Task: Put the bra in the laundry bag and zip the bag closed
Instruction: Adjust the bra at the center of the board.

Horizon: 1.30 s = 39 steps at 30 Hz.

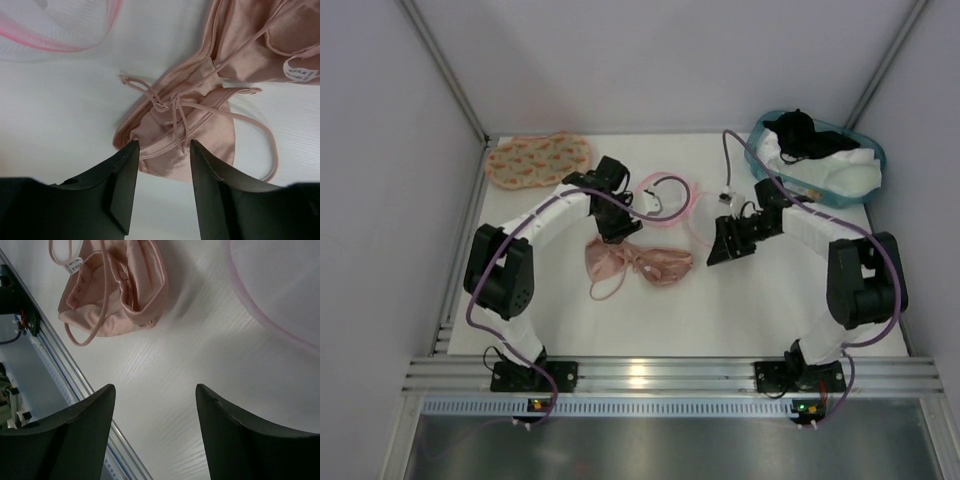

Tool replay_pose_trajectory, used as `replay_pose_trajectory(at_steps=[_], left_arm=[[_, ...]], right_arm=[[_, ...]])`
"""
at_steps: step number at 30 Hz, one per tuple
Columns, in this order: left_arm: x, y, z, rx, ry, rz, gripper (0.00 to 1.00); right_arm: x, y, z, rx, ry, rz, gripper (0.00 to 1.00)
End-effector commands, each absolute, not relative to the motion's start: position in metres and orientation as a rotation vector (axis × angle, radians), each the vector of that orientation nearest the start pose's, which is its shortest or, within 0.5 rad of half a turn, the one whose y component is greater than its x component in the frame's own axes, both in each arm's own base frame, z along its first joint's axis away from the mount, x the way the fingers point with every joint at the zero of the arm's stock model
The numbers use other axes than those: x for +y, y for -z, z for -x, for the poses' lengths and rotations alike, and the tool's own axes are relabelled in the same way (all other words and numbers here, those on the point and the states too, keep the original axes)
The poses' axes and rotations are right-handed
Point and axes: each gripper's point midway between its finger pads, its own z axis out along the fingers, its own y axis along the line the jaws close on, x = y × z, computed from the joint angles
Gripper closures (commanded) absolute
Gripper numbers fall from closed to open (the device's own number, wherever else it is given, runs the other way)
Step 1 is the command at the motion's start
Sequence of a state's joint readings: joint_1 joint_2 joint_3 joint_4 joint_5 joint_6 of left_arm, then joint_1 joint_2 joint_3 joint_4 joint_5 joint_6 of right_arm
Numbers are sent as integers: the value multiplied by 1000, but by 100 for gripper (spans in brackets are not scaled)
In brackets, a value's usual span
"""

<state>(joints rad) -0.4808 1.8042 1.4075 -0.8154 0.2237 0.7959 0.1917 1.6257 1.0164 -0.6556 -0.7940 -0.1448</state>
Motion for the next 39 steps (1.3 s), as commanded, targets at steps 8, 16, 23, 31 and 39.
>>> replay_pose_trajectory(at_steps=[8, 16, 23, 31, 39], left_arm=[[-174, -165, -333, 2306, 547, -1025, 51], [-116, -151, -341, 2449, 660, -609, 51], [-102, -146, -338, 2463, 712, -516, 51], [-102, -135, -334, 2484, 738, -463, 51], [-98, -119, -331, 2530, 767, -402, 53]], right_arm=[[232, -85, -301, 2444, -1172, 618, 39], [259, -71, -291, 2487, -1259, 644, 44], [253, -74, -275, 2469, -1320, 645, 39], [255, -57, -253, 2475, -1508, 576, 32], [251, -71, -273, 2394, -1530, 509, 42]])
